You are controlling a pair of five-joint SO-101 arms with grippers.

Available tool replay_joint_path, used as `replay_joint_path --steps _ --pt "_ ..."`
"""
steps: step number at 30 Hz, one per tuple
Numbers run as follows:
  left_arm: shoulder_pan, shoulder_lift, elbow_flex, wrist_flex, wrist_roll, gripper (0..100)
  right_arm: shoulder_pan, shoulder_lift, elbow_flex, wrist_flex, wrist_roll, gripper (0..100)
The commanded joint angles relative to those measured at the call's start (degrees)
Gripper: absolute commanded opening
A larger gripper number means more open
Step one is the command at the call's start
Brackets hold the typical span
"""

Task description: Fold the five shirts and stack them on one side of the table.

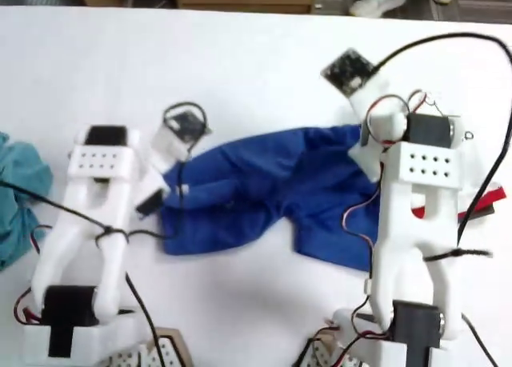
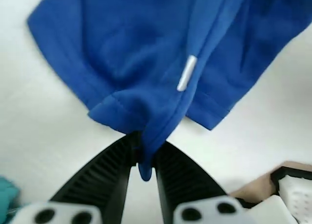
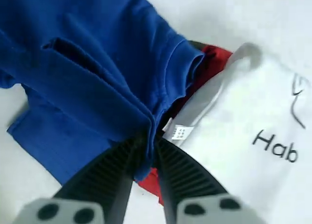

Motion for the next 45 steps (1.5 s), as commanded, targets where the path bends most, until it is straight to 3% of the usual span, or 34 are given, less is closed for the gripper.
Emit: replay_joint_path --steps 1,12,24,29,33,36,45 --pt "0.88 -0.35 2.86 -2.81 -0.44 2 0.57 -0.4 4.75 -1.36 0.53 2.0" --pt "2.46 -0.26 11.21 -6.51 -0.7 2 0.66 -0.4 20.57 -8.31 0.53 2.0" --pt "2.73 -0.18 16.66 -10.99 -0.62 3 0.66 -0.31 24.62 -8.31 0.53 2.2" --pt "2.73 -0.18 16.66 -10.9 -0.53 20 0.92 -0.31 24.62 -7.87 0.53 3.1" --pt "2.64 -0.79 16.13 -10.29 -0.26 31 1.01 -0.31 24.26 -6.29 0.53 17.6" --pt "2.64 -0.79 12.53 -6.51 -0.35 30 0.92 -0.66 23.91 -6.02 0.62 25.3" --pt "1.23 -0.26 -19.65 12.57 -0.18 29 0.75 -14.11 16.79 -4.26 0.09 25.3"
